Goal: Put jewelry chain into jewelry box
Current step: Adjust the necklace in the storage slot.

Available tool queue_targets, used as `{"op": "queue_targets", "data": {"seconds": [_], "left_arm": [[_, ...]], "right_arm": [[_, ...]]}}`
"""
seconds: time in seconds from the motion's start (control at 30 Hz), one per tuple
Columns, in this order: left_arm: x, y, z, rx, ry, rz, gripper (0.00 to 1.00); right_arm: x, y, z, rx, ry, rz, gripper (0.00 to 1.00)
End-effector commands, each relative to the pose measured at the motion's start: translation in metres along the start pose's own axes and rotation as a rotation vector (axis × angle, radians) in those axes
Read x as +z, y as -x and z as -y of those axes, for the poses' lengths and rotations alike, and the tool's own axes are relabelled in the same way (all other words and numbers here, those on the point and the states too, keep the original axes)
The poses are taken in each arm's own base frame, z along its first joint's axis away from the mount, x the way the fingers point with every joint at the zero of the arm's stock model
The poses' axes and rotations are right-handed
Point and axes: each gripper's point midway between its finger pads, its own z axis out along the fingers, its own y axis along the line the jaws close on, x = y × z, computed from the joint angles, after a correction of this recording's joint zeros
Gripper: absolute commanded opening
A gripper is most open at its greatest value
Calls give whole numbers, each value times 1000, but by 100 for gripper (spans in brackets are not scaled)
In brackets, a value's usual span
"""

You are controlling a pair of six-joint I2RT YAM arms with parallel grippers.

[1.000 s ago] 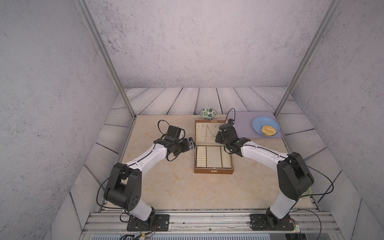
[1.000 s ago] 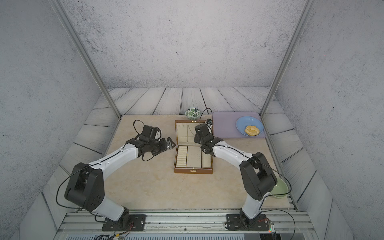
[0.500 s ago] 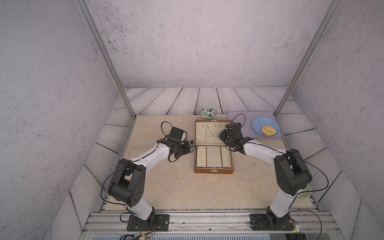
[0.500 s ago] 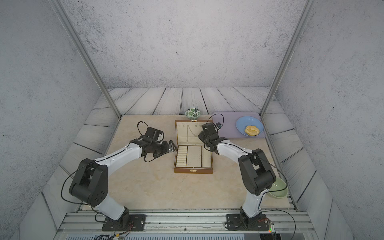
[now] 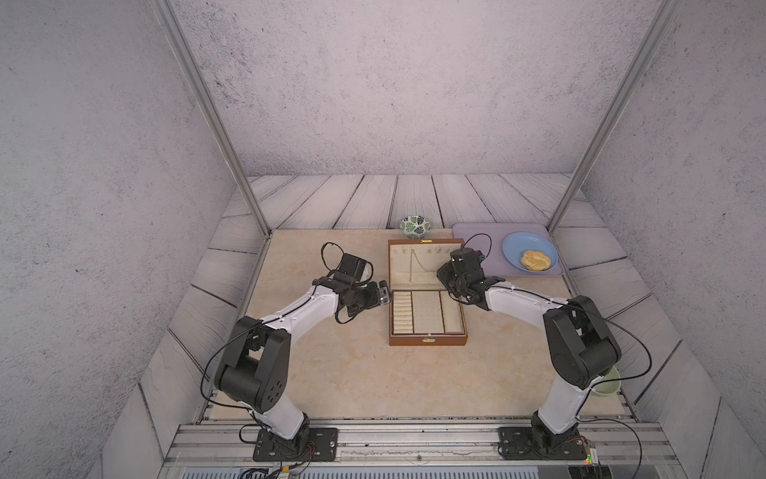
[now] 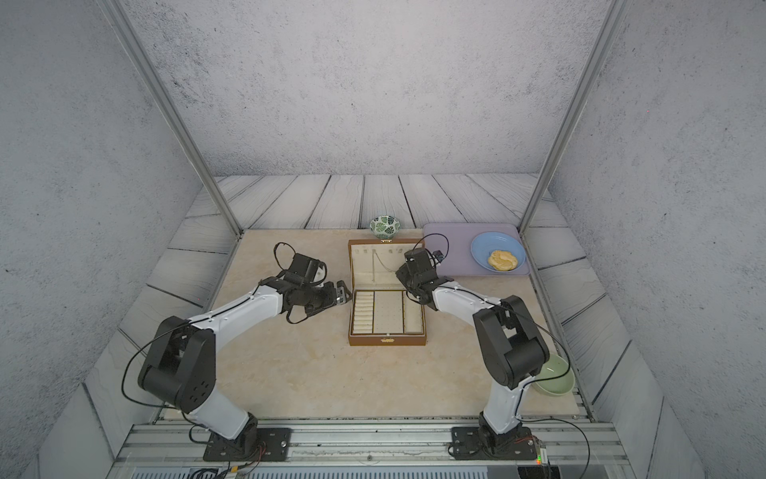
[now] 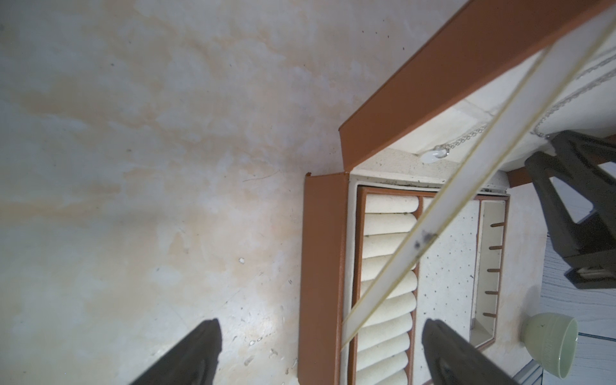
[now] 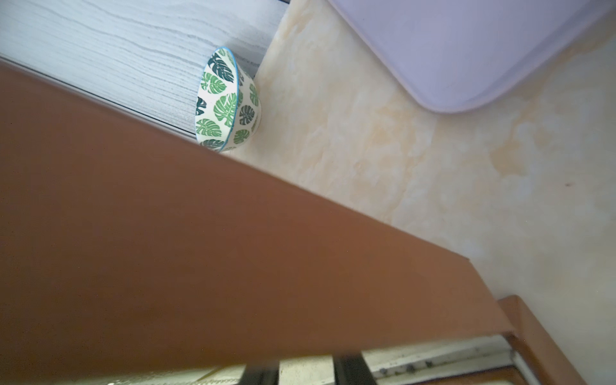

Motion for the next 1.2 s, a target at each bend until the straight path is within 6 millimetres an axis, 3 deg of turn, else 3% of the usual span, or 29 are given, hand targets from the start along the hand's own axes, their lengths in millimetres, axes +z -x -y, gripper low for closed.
{"op": "queue_targets", "data": {"seconds": [0.0,0.3,0.37,0.43,0.57,1.17], "left_arm": [[0,0,1,14,9,-2,100],[-2,0,3,16,4,1,100],[-1,0,2,16,5,-1,100],[-1,0,3,15,3,0,100],[-1,0,3,15,3,0,99],[0,0,2,11,4,0,99]], "right_arm": [[6,6,11,39,-13,43,30],[6,14,2,53,33,85,31],[7,15,5,59,27,91,25],[8,15,8,63,26,93,11],[8,15,5,55,43,94,0],[-30,23,8,-1,71,140,0]]}}
